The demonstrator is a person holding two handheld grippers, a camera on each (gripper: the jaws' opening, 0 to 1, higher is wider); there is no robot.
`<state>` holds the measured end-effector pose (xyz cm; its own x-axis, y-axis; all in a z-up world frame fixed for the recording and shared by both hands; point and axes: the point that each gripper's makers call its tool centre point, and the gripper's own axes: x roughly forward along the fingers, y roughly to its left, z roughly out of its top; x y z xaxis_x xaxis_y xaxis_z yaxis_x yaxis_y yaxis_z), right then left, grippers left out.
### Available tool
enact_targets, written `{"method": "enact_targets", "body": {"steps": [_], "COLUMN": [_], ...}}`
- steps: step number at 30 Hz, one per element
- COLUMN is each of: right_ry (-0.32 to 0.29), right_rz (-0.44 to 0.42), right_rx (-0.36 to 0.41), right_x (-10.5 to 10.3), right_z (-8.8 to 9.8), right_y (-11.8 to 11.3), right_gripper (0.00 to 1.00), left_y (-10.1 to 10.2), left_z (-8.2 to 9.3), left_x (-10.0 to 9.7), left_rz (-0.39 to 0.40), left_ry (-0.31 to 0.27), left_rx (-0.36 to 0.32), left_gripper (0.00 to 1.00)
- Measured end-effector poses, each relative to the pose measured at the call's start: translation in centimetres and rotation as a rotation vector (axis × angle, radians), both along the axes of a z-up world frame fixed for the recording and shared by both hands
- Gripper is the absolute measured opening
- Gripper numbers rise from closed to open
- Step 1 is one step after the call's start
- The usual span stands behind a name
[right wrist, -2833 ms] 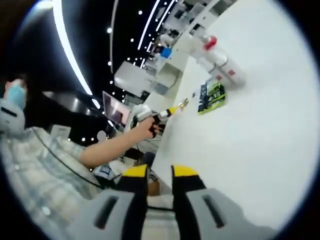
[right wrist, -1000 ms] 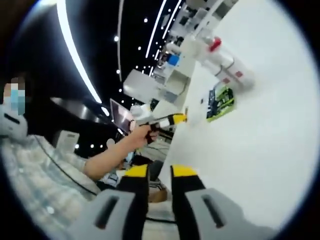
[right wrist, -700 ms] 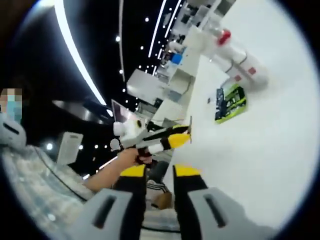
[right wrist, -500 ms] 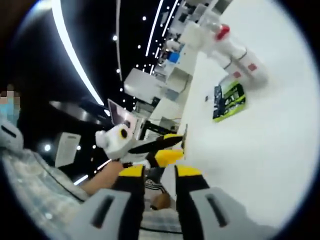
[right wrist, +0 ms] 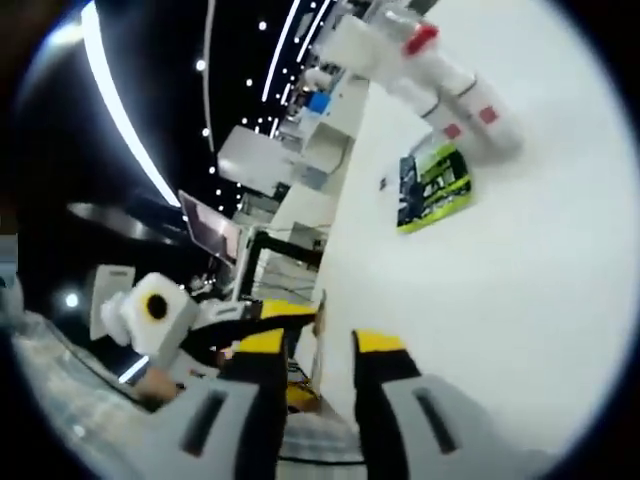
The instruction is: Arrange the skincare products in the storage area until every visible bottle or jar stands upright without overlapping.
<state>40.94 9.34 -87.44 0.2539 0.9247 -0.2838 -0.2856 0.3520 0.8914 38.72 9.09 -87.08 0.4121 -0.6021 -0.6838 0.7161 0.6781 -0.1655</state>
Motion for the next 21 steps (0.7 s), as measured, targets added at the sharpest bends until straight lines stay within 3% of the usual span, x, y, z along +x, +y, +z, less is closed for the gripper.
{"method": "enact_targets", "body": {"steps": [4,7,11,13,14,17,18,21], "right_ry": [0.005,0.015,0.023,0.011,0.014,-0.006,-0.011,-0.027], "right_rz": [0.015,0.035,0.059,0.085,0.096,0.147,0.168,0.195], "right_rx": [0.025,0.008,0.023,0.032,0.056,0.082,0.110,0.136], "right_x": [-0.2,-0.4,-0.7,-1.0,-1.1,-1.9,-2.3,-2.7], "right_z": [0.5,0.4,0.7,1.0,1.5,2.1,2.7,3.2], "right_y": [0.4,0.3,0.1,-0.1,-0.1,-0.2,-0.2,-0.5], "right_gripper": [0.04,0.01,0.00,0.00,0.00,0.00,0.00,0.00], "left_y": [-0.5,-0.5,-0.6,-0.7,-0.6,-0.5,-0.6,-1.1], "left_z": [0.2,0.2,0.2,0.6,0.7,0.9,0.8,1.3], "left_x": [-0.4,-0.4,-0.8,-0.7,-0.9,-1.5,-2.0,-3.2], "left_rz": [-0.019,-0.019,0.012,0.056,0.092,0.115,0.119,0.102], "left_ry": [-0.009,-0.010,0.062,0.091,0.142,0.221,0.281,0.357], "left_rx": [0.001,0.000,-0.099,-0.194,-0.253,-0.377,-0.436,-0.551], "left_gripper": [0.38,0.39,0.43,0.46,0.49,0.49,0.48,0.28]}}
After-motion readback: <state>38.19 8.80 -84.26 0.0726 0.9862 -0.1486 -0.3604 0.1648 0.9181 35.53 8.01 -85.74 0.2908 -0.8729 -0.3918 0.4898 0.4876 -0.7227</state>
